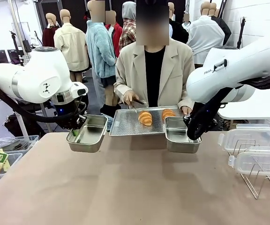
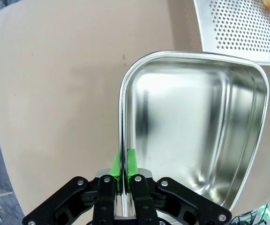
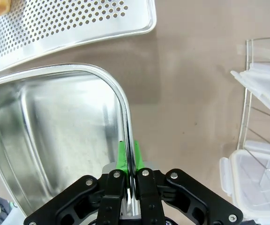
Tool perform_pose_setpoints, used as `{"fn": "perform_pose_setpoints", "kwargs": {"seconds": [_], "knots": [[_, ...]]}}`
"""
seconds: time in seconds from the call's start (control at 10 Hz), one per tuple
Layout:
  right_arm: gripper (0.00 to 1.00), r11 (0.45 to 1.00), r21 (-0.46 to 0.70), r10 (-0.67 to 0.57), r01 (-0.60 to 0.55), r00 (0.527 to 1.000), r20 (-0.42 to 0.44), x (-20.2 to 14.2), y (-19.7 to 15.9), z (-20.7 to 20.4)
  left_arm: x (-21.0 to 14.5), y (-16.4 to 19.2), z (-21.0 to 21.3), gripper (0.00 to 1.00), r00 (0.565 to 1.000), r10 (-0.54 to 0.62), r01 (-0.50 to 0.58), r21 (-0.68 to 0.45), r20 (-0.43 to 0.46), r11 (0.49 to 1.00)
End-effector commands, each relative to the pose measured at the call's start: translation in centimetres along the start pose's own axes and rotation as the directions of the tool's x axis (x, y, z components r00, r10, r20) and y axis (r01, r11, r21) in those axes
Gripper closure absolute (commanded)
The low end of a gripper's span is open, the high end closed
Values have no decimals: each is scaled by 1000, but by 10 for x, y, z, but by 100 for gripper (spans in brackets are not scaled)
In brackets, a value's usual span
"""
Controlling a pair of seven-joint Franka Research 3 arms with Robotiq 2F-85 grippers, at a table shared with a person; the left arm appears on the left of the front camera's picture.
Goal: Place the bread in airtight containers.
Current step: Once an object is inside an Airtight Container , place the container in the center of the table.
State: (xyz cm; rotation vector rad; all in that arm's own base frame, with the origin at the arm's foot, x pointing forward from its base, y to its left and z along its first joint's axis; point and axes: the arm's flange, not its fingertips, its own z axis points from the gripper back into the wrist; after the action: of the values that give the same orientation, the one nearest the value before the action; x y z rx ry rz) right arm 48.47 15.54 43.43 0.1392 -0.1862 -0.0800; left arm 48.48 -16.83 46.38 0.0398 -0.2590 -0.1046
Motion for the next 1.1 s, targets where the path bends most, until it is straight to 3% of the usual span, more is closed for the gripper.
{"fn": "perform_pose_setpoints", "kwargs": {"seconds": [0.0, 1.0], "knots": [[100, 1000, 6, -3, 3, 1000, 14, -1, 0, 2, 1, 3, 1, 100, 1000, -10, 10, -6, 22, 1000], [100, 1000, 6, -3, 3, 1000, 14, -1, 0, 2, 1, 3, 1, 100, 1000, -10, 10, -6, 22, 1000]]}}
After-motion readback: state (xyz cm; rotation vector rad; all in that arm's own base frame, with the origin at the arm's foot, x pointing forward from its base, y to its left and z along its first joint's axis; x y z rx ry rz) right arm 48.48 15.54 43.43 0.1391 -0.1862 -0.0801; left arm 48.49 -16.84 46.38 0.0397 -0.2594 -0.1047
